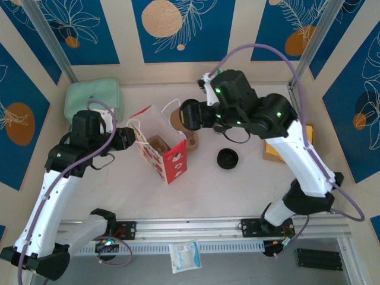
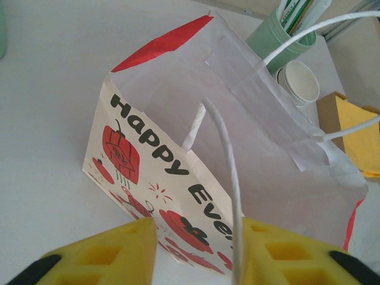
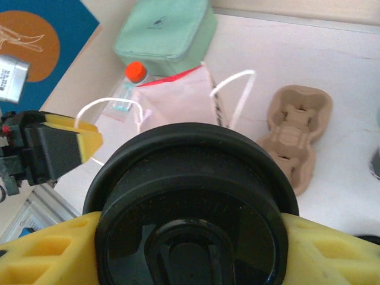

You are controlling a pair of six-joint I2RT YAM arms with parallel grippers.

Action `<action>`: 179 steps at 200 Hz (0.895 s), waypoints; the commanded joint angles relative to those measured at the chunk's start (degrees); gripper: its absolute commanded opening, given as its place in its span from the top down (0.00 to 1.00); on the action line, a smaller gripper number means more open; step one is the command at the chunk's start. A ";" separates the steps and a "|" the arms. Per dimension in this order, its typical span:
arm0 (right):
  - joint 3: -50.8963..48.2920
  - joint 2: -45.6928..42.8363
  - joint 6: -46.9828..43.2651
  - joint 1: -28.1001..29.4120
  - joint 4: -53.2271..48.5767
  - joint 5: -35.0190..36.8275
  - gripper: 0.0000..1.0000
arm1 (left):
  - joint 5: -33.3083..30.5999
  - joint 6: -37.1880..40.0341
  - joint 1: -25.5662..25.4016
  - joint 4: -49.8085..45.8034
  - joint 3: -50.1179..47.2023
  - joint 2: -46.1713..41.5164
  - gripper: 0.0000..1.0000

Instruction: Pack the takeout coffee

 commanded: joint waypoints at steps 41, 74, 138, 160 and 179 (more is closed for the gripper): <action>13.07 14.84 -3.77 2.79 -8.61 -1.39 0.48 | -0.09 1.62 0.58 -0.04 -1.47 -1.39 0.78; 18.61 21.35 -5.36 3.59 -13.15 -0.24 0.48 | 0.67 1.95 0.58 0.66 -2.17 -1.57 0.88; 22.35 28.81 -5.47 3.96 -17.64 -0.43 0.48 | 2.09 2.12 0.58 1.54 -2.48 -2.15 0.94; 22.40 30.42 -4.97 4.23 -18.18 -0.60 0.48 | 2.49 1.87 0.58 1.93 -2.94 -2.46 0.95; 22.35 31.74 -4.97 4.60 -18.42 -0.21 0.48 | 2.63 1.94 0.58 2.07 -3.29 -2.58 0.95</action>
